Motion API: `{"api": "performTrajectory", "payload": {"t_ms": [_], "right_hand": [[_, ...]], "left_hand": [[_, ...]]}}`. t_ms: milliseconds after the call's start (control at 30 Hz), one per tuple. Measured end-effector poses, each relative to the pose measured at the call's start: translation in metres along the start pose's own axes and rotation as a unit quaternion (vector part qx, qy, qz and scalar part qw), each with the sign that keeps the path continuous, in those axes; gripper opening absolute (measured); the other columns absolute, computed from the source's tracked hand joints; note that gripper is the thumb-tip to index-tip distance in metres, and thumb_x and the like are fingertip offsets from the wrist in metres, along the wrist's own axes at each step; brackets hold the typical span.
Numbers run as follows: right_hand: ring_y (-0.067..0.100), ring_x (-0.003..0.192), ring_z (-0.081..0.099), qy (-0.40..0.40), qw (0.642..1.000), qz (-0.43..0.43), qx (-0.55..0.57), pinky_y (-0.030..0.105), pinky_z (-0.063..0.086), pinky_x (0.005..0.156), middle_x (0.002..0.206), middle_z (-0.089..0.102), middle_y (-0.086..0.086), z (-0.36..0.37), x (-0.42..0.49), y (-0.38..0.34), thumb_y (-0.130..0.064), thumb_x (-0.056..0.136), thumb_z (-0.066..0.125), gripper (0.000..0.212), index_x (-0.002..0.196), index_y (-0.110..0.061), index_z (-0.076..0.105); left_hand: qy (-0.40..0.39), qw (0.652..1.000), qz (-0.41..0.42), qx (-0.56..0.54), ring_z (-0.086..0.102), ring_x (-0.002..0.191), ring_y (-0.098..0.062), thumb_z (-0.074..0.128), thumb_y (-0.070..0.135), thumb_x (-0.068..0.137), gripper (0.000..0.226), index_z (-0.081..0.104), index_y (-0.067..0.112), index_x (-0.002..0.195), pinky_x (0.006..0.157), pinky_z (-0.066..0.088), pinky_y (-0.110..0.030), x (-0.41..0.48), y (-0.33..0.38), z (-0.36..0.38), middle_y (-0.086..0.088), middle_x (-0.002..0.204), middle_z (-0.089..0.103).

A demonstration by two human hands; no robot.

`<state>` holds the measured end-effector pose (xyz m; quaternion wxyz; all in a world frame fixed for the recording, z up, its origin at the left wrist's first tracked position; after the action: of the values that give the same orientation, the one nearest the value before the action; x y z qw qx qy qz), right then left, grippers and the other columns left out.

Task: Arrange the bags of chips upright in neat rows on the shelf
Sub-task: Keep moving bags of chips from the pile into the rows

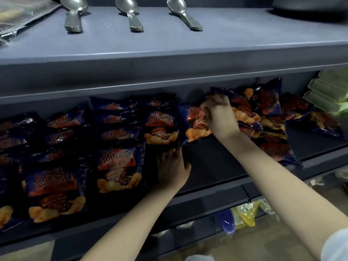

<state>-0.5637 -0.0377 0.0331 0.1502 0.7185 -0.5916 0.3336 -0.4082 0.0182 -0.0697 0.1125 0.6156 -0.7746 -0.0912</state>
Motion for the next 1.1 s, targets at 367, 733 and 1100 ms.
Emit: {"api": "performTrajectory", "payload": {"t_ms": [367, 733, 1100], "right_hand": [[0.043, 0.128, 0.032, -0.165, 0.983, 0.063, 0.05, 0.06, 0.04, 0.094, 0.132, 0.044, 0.013, 0.032, -0.049, -0.047, -0.017, 0.087, 0.047, 0.018, 0.098, -0.011, 0.06], [0.011, 0.113, 0.05, -0.095, 0.864, 0.351, 0.348, 0.021, 0.04, 0.09, 0.122, 0.05, -0.005, 0.048, -0.073, -0.085, -0.022, 0.081, 0.068, 0.053, 0.127, -0.018, 0.044], [0.026, 0.091, 0.067, -0.133, 0.736, 0.478, 0.46, 0.041, 0.056, 0.081, 0.097, 0.07, 0.012, 0.061, -0.078, -0.069, -0.018, 0.089, 0.062, 0.009, 0.095, -0.014, 0.066]], "left_hand": [[0.082, 0.974, 0.104, -0.185, 0.06, 0.099, -0.025, 0.031, 0.035, 0.083, 0.048, 0.069, 0.013, 0.102, 0.08, 0.052, -0.033, -0.062, -0.02, -0.021, -0.004, 0.102, 0.068], [-0.011, 0.997, 0.039, -0.061, 0.024, 0.133, -0.034, 0.045, 0.029, 0.092, 0.055, 0.029, 0.01, 0.141, 0.11, 0.028, -0.038, -0.057, -0.03, -0.024, -0.01, 0.149, 0.023], [-0.042, 0.998, 0.023, -0.04, 0.017, 0.134, -0.036, 0.051, 0.033, 0.09, 0.063, 0.024, 0.012, 0.143, 0.107, 0.028, -0.045, -0.053, -0.015, -0.019, -0.014, 0.15, 0.013]]}}
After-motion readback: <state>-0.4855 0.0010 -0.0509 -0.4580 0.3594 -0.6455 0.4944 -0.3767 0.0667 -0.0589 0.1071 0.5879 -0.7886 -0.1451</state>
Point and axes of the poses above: each hand's wrist, its own x-axis towards the middle knuckle, its own z-axis out of the palm, y = z × x, the point moved 1 cm from there along x, towards the middle knuckle
